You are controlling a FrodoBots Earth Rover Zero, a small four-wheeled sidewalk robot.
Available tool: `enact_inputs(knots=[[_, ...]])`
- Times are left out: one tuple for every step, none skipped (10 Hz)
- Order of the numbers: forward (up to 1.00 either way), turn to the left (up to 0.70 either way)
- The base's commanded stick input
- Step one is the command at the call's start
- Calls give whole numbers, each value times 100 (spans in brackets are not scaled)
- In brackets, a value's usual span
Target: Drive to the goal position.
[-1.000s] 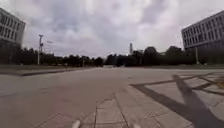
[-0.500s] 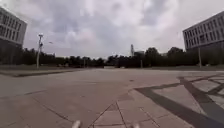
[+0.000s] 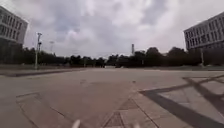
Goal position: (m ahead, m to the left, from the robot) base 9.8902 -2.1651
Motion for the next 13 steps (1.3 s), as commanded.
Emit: enact_inputs(knots=[[85,0],[85,0],[85,0],[85,0],[85,-10],[85,-26],[85,-26],[85,-12],[85,0],[85,0],[85,0],[85,0],[85,0]])
